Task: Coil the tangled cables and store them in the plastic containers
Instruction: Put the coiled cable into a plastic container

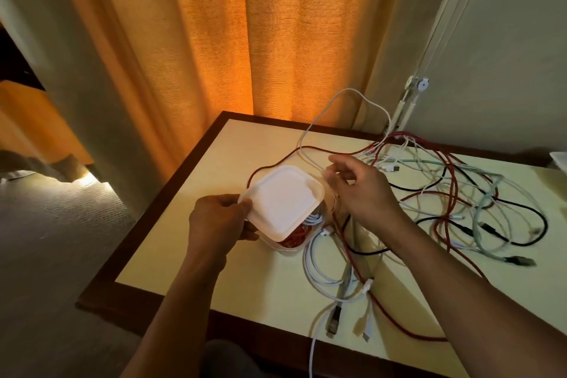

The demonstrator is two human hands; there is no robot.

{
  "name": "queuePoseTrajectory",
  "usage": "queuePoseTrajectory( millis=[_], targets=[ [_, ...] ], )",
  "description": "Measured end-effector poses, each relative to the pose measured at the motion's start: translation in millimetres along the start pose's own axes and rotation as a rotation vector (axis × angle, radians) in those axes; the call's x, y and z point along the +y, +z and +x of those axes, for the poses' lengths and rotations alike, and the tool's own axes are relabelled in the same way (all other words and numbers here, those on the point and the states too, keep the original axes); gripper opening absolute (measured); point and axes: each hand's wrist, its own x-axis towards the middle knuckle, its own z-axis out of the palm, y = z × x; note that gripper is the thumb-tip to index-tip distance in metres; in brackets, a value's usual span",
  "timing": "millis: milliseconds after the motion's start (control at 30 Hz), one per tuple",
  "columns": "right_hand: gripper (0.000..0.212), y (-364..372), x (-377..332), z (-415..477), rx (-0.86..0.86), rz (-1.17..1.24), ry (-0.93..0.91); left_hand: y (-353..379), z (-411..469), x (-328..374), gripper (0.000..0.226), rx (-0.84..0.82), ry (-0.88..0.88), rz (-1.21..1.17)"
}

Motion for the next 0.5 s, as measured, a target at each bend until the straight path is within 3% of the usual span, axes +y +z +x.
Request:
queuePoseTrajectory(
  millis=[133, 367, 500],
  targets=[
    [0.056, 2.4, -4.9, 4.5, -0.185, -0.172, 0.049, 7.6, -3.3, 0.0, 0.033, -0.013, 0.048, 0.133],
    [0.048, 5.3, 4.3, -3.6, -0.185, -0.344, 0.015, 18.3, -9.2, -1.2, 0.044, -0.027, 0.182, 0.468],
    [0.042, 6.0, 2.1, -1.8, -0.218, -0.362, 0.003, 18.1, -5.7, -3.5, 0.05, -0.098, 0.051, 0.494]
  ],
)
